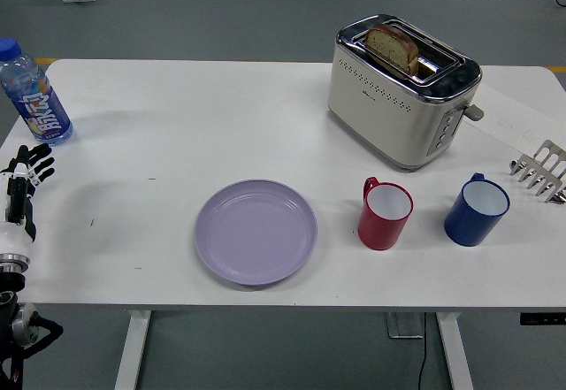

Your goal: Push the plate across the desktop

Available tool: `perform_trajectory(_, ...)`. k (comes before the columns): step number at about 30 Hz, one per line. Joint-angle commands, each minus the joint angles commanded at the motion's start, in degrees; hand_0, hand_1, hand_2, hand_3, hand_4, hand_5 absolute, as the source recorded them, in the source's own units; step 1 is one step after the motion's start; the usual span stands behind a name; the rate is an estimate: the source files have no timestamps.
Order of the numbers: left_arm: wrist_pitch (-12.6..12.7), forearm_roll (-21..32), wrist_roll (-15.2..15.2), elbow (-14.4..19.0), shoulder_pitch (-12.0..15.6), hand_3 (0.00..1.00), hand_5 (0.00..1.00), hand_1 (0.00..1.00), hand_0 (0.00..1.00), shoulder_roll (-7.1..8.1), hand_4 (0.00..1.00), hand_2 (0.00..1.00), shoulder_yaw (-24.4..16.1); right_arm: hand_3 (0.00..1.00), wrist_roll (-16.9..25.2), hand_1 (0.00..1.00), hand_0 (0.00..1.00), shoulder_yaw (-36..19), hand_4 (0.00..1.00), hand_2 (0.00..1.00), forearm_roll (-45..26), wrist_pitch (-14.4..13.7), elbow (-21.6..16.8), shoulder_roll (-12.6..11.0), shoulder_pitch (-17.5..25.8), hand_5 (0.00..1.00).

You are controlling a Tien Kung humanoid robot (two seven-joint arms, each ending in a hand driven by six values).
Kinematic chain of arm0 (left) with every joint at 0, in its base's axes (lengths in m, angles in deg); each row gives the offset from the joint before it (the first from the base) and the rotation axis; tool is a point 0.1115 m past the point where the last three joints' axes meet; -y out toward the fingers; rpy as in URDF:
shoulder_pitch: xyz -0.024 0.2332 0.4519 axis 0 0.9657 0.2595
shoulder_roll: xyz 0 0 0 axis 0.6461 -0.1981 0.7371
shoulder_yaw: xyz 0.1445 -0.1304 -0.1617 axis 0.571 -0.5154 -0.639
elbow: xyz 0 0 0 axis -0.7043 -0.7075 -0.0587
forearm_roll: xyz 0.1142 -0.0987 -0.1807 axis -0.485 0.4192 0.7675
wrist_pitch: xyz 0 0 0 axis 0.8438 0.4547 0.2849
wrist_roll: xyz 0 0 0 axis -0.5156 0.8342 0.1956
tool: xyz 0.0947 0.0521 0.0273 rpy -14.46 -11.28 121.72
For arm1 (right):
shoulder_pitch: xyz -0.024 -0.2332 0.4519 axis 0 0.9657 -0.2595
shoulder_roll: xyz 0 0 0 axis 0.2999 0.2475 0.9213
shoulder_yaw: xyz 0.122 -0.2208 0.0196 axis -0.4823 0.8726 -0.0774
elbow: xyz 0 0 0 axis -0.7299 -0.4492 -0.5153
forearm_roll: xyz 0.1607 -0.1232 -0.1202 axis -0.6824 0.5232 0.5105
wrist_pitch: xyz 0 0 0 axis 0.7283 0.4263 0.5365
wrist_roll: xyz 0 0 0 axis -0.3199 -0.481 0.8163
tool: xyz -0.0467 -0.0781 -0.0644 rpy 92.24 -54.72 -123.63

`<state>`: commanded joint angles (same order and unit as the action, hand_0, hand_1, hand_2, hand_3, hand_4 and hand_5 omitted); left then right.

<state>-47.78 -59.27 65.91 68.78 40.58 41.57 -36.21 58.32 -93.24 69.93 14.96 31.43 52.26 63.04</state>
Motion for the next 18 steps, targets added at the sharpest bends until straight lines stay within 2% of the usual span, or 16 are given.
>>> perform_trajectory(18,-0.03,-0.12,-0.08,0.06,-0.31,0.697,0.998,0.768,0.735,0.00,0.649,0.780,-0.27,0.630,0.03,0.628,0.670,-0.43,0.240,0.693,0.51,-0.06,0.00,-0.06,-0.14,0.134)
